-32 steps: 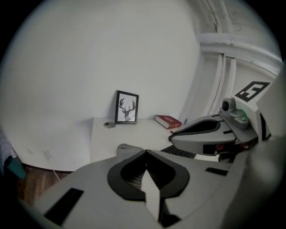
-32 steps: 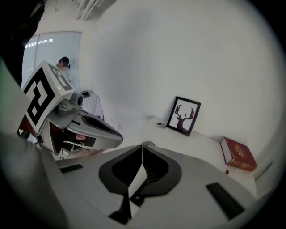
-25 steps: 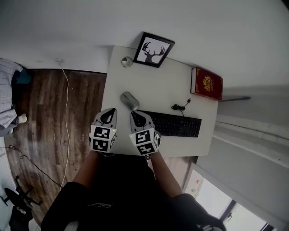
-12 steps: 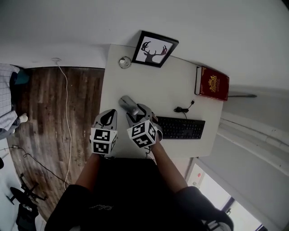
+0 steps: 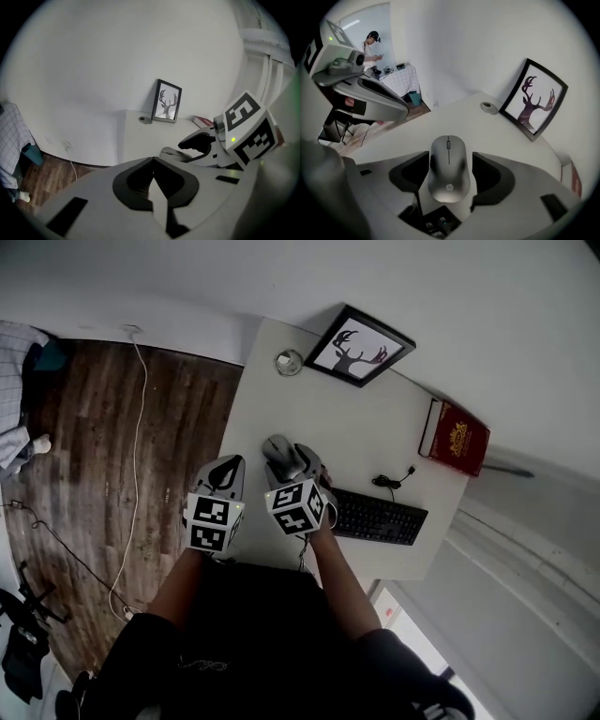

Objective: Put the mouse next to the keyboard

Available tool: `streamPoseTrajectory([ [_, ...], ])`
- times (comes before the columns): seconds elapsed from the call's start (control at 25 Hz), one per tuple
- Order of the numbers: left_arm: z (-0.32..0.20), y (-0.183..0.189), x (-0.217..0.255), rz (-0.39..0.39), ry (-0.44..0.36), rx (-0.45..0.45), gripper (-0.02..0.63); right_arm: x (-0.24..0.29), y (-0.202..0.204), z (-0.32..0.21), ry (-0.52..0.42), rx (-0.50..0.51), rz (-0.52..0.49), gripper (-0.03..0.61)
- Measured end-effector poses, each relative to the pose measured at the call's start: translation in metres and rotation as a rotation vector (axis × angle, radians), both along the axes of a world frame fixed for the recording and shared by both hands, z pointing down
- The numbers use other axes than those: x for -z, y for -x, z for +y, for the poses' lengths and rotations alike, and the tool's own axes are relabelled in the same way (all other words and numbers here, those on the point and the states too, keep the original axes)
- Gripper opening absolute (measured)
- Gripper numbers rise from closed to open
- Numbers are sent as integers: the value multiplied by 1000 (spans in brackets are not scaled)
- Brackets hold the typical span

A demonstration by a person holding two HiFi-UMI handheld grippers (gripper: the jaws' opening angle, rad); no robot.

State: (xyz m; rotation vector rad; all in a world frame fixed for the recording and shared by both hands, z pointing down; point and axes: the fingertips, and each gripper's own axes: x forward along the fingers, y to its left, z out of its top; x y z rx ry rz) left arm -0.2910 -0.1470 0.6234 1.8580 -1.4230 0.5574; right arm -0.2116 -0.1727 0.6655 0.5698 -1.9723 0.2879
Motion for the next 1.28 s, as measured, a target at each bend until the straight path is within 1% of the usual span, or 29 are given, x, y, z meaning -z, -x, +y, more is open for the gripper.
streamPoseTrajectory([
  [0.16, 6, 11, -1, 4, 8, 32, 2, -8, 11, -3, -14, 45, 18, 289],
  [0.28, 10, 18, -2, 5, 11, 55, 2, -12, 14, -4, -9, 55, 20, 299],
  [0.48, 18, 25, -6, 5, 19, 79, 2, -14, 14, -5, 30, 47, -17, 299],
  [0.6, 22, 28, -7, -3, 15, 84, 2, -16, 14, -6, 79, 49, -25, 299],
  [0.72, 26, 27, -3, 1, 19, 78, 2, -16, 14, -8, 134, 60, -10, 299],
  [0.8, 31, 26, -2, -1, 20, 70, 3, -15, 16, -8, 148, 67, 5, 299],
  [0.96, 37, 23, 1, -16, 4, 49, 3, -17, 18, -8, 150, 70, 8, 298],
  [1.08, 34, 18, 14, -13, -18, 23, 2, -17, 15, -4, 148, 77, 16, 298],
  [1.28, 30, 20, 36, -14, -72, -21, 2, 1, 15, 4, 112, 28, -10, 298],
])
